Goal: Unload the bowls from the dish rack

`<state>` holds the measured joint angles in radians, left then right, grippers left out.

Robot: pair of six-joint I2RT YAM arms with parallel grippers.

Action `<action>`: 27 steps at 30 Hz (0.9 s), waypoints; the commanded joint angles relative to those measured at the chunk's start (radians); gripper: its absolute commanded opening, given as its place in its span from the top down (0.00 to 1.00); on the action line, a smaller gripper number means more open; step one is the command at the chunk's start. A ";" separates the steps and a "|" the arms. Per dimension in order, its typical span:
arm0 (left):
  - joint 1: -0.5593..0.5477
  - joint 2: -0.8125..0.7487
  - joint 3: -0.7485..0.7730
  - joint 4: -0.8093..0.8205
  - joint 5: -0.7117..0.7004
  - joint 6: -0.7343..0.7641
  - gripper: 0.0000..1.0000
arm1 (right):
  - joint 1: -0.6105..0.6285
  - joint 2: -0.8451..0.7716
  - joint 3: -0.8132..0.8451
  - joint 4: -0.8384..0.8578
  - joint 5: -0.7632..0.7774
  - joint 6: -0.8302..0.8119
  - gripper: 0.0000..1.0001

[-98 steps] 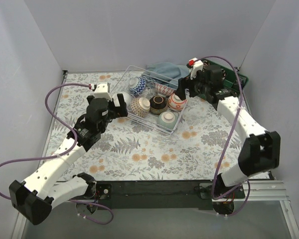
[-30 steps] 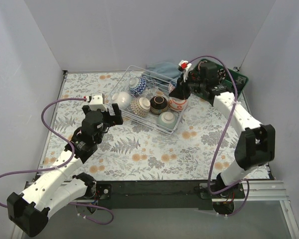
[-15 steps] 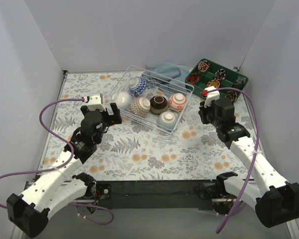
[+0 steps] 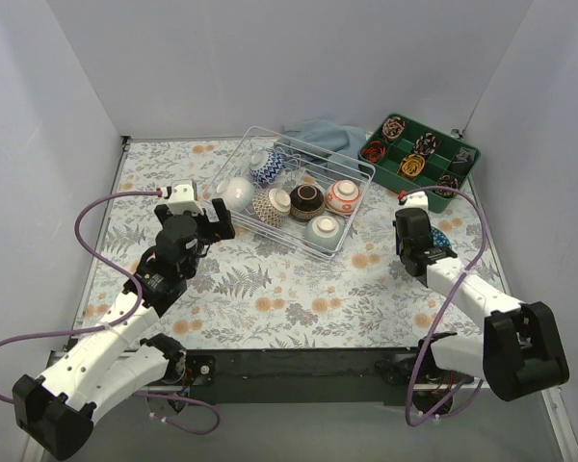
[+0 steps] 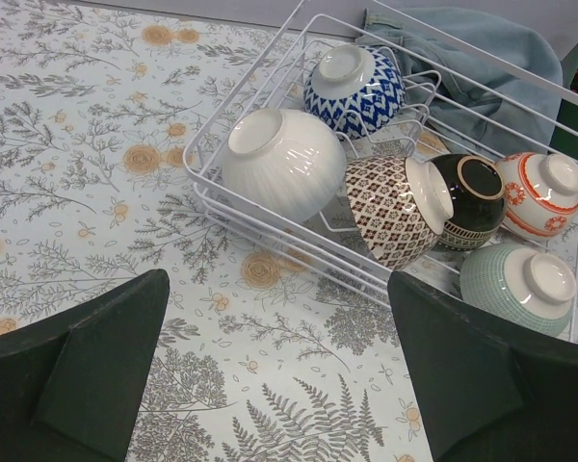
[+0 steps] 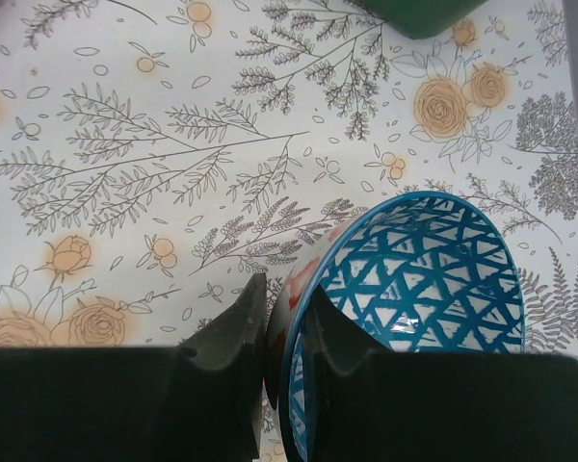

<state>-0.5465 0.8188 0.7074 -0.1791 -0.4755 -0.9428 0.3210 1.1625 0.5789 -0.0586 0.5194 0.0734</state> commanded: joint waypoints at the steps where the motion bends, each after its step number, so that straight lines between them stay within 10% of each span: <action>1: 0.003 -0.030 -0.003 -0.005 -0.029 -0.004 0.02 | 0.001 0.068 0.002 0.143 0.080 0.045 0.89; 27: 0.008 -0.024 0.001 -0.008 -0.008 -0.013 0.02 | 0.049 0.013 0.093 -0.013 -0.073 0.069 0.25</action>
<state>-0.5449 0.8085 0.7074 -0.1795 -0.4820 -0.9504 0.3462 1.2549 0.5941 -0.0307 0.4740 0.1368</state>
